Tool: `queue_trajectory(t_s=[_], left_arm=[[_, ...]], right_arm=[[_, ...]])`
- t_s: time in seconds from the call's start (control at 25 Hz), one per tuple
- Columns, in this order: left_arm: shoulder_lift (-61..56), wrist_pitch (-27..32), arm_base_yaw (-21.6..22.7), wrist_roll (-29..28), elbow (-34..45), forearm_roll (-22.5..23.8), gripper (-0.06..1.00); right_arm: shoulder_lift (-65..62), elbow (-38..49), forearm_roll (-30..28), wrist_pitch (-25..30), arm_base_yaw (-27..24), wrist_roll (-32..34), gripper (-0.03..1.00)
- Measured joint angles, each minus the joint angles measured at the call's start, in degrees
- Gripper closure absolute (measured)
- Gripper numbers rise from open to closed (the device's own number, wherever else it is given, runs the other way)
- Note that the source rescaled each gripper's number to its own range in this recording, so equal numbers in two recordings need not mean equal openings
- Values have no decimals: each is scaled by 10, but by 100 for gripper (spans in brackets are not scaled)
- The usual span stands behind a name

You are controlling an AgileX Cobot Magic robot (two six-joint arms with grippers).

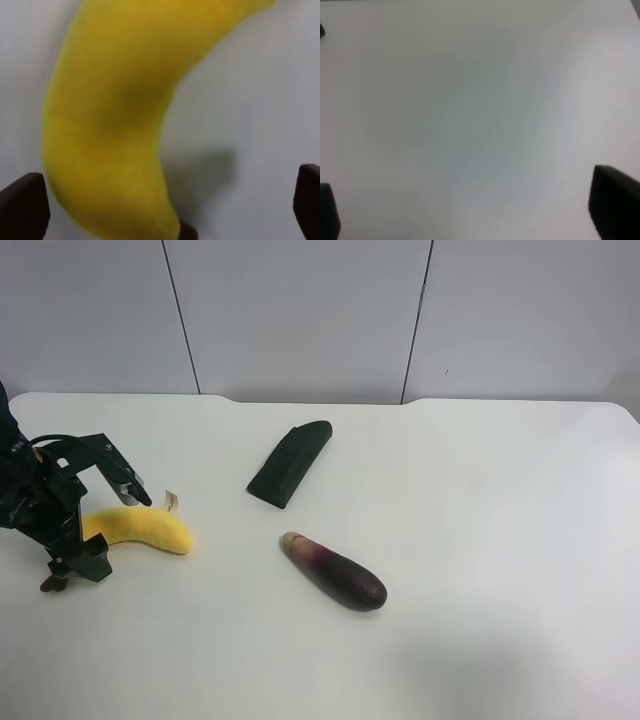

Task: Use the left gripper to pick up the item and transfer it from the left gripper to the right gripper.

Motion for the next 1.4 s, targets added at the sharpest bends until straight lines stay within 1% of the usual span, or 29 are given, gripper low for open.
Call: queue_trajectory(t_s=[0.32, 0.56, 0.64, 0.68, 0.72, 0.8, 1.04, 1.08, 1.28, 1.32, 1.4], left_arm=[[40, -57, 0, 9, -1, 4, -6], [67, -61, 0, 11, -1, 14, -6], [67, -61, 0, 11, -1, 17, -3], [68, -61, 0, 11, -1, 20, 0], [68, -60, 0, 11, -1, 22, 6], [68, -59, 0, 11, -1, 27, 22], [70, -58, 0, 11, -1, 30, 87], [70, -55, 0, 11, -1, 30, 93], [62, -27, 0, 9, -1, 28, 94], [54, -18, 0, 7, -1, 21, 94], [32, -10, -2, 4, 0, -7, 94]], right_arm=[[0, 0, 0, 0, 0, 0, -3], [0, 0, 0, 0, 0, 0, -3], [0, 0, 0, 0, 0, 0, -3], [0, 0, 0, 0, 0, 0, -3], [0, 0, 0, 0, 0, 0, -3], [0, 0, 0, 0, 0, 0, -3], [0, 0, 0, 0, 0, 0, -3], [0, 0, 0, 0, 0, 0, -3], [0, 0, 0, 0, 0, 0, -3], [0, 0, 0, 0, 0, 0, -3], [0, 0, 0, 0, 0, 0, -3]])
